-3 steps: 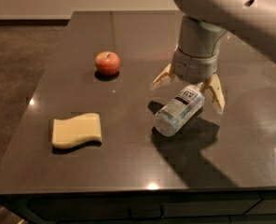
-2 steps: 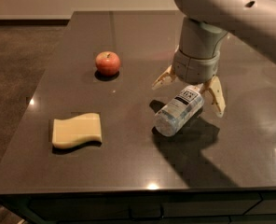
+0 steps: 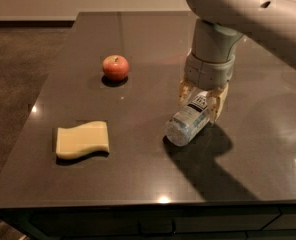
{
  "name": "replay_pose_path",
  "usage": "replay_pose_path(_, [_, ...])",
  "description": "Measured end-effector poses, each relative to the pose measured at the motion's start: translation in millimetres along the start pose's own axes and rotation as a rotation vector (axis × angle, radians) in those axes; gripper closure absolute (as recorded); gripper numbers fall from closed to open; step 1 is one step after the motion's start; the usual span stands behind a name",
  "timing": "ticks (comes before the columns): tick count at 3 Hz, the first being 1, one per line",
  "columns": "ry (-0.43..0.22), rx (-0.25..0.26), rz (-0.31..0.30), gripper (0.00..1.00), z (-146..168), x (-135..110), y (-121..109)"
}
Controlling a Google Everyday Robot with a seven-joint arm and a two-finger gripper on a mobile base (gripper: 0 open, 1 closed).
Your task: Place blue plastic bottle upright
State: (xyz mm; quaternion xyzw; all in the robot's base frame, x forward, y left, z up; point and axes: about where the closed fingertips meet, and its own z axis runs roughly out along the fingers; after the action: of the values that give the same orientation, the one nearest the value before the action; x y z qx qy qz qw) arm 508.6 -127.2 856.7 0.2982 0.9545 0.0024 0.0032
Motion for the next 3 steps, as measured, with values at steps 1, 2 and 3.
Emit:
replay_pose_path(1, [-0.003, 0.013, -0.054, 0.64, -2, 1, 5])
replay_pose_path(2, [-0.051, -0.007, -0.166, 0.87, -20, -3, 15])
replay_pose_path(3, [-0.125, -0.052, -0.343, 1.00, -43, -5, 31])
